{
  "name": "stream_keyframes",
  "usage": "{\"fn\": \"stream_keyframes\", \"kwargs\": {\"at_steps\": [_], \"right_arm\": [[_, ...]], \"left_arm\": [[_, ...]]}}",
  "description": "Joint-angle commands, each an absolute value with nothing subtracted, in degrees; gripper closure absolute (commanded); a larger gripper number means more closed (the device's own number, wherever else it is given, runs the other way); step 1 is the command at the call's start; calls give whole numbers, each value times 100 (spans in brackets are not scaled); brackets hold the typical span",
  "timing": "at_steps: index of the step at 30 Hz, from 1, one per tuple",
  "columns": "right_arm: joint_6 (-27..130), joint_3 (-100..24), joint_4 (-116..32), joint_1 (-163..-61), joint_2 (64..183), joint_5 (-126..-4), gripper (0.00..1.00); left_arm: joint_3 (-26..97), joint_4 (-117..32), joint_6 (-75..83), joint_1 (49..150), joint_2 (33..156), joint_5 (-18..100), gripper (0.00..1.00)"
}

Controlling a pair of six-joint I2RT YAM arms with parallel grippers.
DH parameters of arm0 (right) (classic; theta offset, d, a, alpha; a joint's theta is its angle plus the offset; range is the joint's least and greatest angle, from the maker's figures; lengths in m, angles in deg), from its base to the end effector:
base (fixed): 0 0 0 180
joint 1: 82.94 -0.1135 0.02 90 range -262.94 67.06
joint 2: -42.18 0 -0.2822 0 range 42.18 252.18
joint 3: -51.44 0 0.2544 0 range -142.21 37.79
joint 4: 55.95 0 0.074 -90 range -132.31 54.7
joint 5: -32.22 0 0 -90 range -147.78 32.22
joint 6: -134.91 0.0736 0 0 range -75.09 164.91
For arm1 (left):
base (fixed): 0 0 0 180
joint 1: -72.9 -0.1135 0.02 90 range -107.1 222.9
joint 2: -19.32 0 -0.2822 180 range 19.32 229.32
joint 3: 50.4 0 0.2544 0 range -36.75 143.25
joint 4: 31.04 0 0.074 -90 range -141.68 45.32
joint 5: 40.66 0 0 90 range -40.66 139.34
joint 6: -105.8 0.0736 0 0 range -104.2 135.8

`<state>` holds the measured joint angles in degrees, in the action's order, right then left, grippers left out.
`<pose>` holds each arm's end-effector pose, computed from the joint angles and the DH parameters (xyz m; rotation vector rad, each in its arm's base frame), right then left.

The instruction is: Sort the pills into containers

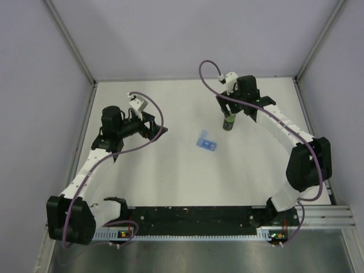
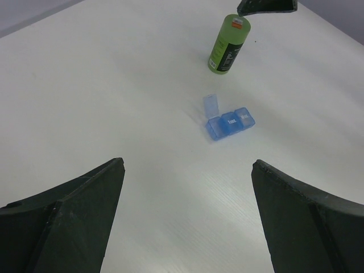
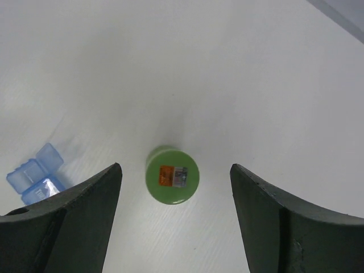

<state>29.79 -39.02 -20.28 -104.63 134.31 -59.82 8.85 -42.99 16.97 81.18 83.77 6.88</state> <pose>0.3727 0.1510 0.2986 -0.7207 2.1039 0.1026 0.2642 -0.0887 0.3072 0.6578 1.7389 -0.7747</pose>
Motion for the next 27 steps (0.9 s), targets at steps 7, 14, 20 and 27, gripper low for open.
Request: {"fn": "stream_keyframes", "kwargs": {"at_steps": [7, 14, 20, 27], "right_arm": [[3348, -4175, -1761, -9982, 14254, -6454, 23], [3401, -3982, -1910, -9964, 14395, -6622, 25], [3401, -3938, -1963, -9938, 14606, -6683, 29], [3419, -3929, -2007, -9876, 14668, -6815, 48]], "left_arm": [[948, -4169, 1624, 8099, 8137, 680, 1], [939, -4152, 1616, 8099, 8155, 689, 1], [939, -4143, 1615, 8090, 8216, 689, 1], [922, -4108, 1624, 8090, 8278, 636, 1]]}}
